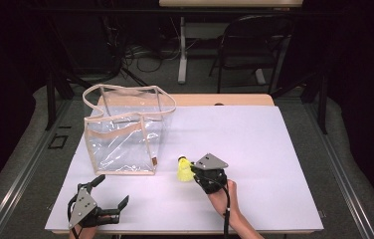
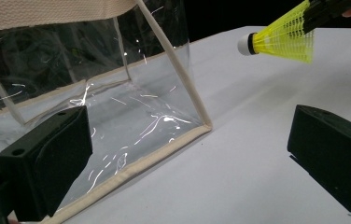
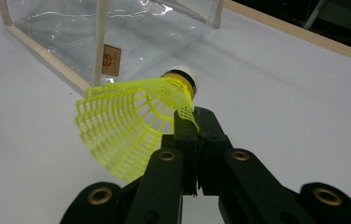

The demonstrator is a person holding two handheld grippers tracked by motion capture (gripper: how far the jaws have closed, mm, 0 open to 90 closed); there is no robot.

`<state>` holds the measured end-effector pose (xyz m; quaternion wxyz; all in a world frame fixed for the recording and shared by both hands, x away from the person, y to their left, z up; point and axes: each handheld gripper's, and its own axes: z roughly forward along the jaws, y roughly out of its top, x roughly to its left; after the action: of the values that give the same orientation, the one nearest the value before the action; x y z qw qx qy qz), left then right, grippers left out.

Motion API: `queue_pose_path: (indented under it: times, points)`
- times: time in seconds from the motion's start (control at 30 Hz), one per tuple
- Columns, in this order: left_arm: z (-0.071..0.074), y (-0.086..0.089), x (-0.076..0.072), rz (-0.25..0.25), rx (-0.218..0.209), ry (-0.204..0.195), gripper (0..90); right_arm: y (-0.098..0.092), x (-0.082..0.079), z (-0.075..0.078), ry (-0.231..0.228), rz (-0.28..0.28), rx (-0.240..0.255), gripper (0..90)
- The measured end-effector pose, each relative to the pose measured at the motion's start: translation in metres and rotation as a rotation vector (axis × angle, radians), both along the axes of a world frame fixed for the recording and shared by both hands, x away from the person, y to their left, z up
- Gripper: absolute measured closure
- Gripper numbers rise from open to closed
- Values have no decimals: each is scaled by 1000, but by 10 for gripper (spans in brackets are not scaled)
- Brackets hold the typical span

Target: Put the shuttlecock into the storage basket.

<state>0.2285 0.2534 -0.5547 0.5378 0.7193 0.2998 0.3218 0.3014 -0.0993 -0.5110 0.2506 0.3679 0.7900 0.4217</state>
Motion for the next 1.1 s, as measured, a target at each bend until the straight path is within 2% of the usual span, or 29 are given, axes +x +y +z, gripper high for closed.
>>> queue_pose_path:
  times: [1.1]
  points:
    - [0, 0, 0, 1, 6, 3, 1, -10, 7, 8, -14, -37, 6, 891]
